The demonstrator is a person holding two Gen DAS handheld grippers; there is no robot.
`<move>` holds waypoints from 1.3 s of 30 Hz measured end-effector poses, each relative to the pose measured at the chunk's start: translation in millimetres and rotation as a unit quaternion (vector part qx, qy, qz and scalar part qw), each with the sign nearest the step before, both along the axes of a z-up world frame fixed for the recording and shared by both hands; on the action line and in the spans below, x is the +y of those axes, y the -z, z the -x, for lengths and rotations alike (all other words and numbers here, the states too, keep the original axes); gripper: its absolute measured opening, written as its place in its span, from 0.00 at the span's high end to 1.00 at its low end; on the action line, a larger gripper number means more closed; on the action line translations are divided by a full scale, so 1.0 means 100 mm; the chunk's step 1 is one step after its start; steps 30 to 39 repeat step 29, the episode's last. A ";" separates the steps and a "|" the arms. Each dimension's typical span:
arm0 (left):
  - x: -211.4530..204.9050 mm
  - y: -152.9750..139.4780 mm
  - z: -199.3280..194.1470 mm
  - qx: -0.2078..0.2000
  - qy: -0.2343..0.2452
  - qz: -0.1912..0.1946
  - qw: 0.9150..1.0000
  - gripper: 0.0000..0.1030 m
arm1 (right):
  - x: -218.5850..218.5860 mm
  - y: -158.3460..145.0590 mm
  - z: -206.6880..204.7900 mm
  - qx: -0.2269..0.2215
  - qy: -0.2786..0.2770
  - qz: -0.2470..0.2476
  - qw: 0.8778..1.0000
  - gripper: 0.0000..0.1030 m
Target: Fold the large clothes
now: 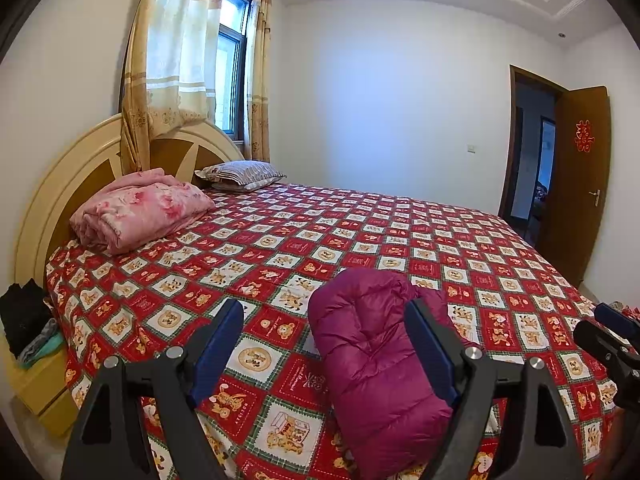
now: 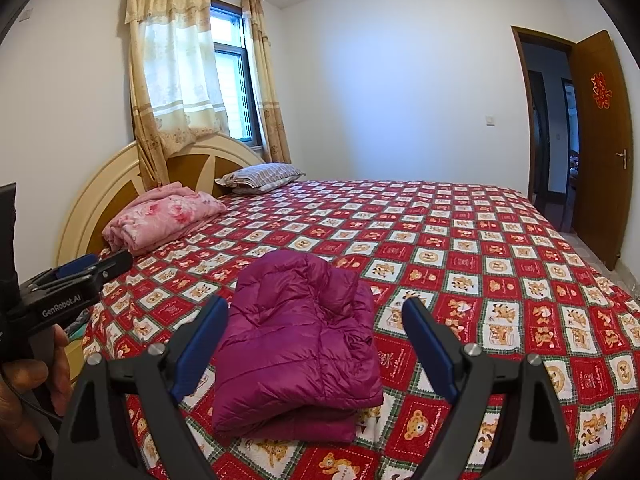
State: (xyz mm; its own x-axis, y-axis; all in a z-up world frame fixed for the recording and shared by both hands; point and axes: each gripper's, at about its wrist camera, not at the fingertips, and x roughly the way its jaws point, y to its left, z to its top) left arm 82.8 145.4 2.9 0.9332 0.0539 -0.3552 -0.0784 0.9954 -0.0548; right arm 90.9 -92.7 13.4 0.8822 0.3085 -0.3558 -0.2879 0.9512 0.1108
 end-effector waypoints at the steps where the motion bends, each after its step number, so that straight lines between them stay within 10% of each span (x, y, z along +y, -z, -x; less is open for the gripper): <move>1: 0.01 0.01 0.01 0.001 0.000 0.000 1.000 0.19 | 0.00 0.00 0.00 0.000 0.000 0.000 1.000 0.12; 39: 0.01 0.10 -0.06 0.018 -0.003 -0.023 1.000 0.19 | 0.00 0.05 -0.02 0.005 -0.006 0.001 1.000 0.12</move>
